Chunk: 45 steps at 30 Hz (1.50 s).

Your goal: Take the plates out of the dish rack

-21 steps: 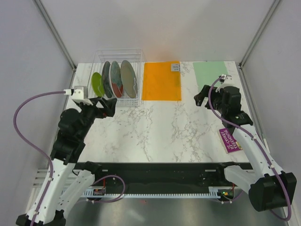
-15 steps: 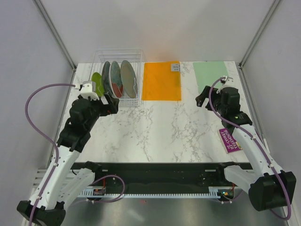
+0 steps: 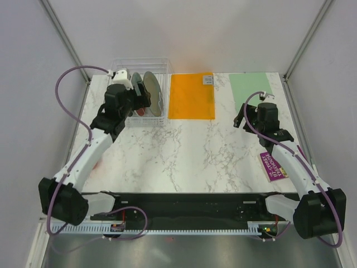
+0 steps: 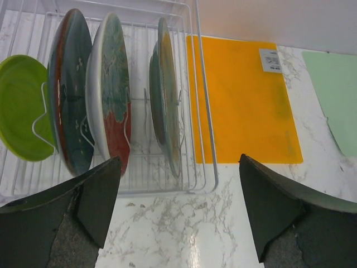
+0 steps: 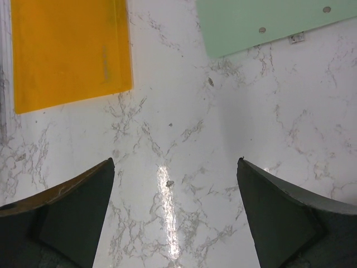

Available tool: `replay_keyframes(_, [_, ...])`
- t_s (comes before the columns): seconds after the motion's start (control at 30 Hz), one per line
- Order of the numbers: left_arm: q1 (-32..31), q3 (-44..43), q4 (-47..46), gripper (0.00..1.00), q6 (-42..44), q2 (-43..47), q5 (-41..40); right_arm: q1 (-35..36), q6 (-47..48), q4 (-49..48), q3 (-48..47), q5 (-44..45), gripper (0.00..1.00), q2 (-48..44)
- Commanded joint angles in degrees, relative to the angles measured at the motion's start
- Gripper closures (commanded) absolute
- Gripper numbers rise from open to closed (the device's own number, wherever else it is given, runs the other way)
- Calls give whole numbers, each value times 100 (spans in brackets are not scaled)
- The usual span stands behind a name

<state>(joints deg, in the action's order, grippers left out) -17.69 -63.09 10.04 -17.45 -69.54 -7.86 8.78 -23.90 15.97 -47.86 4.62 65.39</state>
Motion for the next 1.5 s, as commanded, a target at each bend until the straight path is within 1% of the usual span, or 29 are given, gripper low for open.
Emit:
replay_keyframes(0.0, [12,-668,-872,8,444,-962,-768,1,193,21,-295,284,2,9])
replay_keyframes(0.17, [-59,-1161,-1215,10,804,-1720,-1129,1,254,12,-286,504,2,71])
replay_keyframes(0.23, [-68,-1337,-1320,13,813,-2035,-1314,1,281,21,-303,557,2,167])
replay_keyframes(0.3, [-102,-1503,-1356,14,849,-2247,-1489,10,307,29,-312,557,2,220])
replay_keyframes(0.37, [-111,-1574,-1452,19,866,-2528,-1517,10,325,12,-295,592,2,273])
replay_keyframes(0.5, [-252,-1811,-1611,23,972,-2986,-1912,10,386,21,-268,671,2,335])
replay_keyframes(0.53, [-261,-1873,-1611,31,989,-3091,-1982,10,386,21,-251,689,2,335])
replay_keyframes(0.6, [-322,-2031,-1620,40,1024,-3363,-2201,1,430,21,-251,751,2,335])
replay_keyframes(0.63, [-331,-2075,-1611,51,1042,-3443,-2307,10,439,21,-251,768,2,335])
replay_keyframes(0.7, [-358,-2189,-1576,53,1016,-3627,-2640,10,465,29,-251,777,2,317])
replay_keyframes(0.73, [-349,-2199,-1576,63,998,-3663,-2720,1,465,38,-251,777,2,317])
replay_keyframes(0.8, [-358,-2251,-1567,73,981,-3751,-2948,10,465,64,-242,768,2,291])
replay_keyframes(0.83, [-358,-2252,-1567,86,981,-3812,-3010,10,474,64,-242,777,2,282])
replay_keyframes(0.9, [-375,-2330,-1523,95,1051,-3874,-3125,10,483,82,-233,794,2,264])
replay_keyframes(0.93, [-375,-2357,-1488,98,1068,-3970,-3169,10,474,91,-242,803,2,264])
replay_keyframes(1.03, [-428,-2462,-1435,98,1209,-4032,-3371,1,474,108,-233,803,2,255])
replay_keyframes(1.17, [-638,-2673,-1435,98,1621,-3963,-3652,10,465,152,-224,803,2,203])
replay_keyframes(1.23, [-709,-2997,-1348,98,1771,-3971,-3802,1,465,187,-233,812,2,150])
replay_keyframes(1.27, [-788,-3120,-1338,98,2120,-3971,-3907,10,465,214,-233,821,2,124])
replay_keyframes(1.33, [-867,-3472,-1312,98,2377,-3936,-4144,10,474,275,-215,847,2,36])
replay_keyframes(1.47, [-1095,-4095,-1391,98,3229,-3892,-4531,1,492,328,-224,839,2,-96])
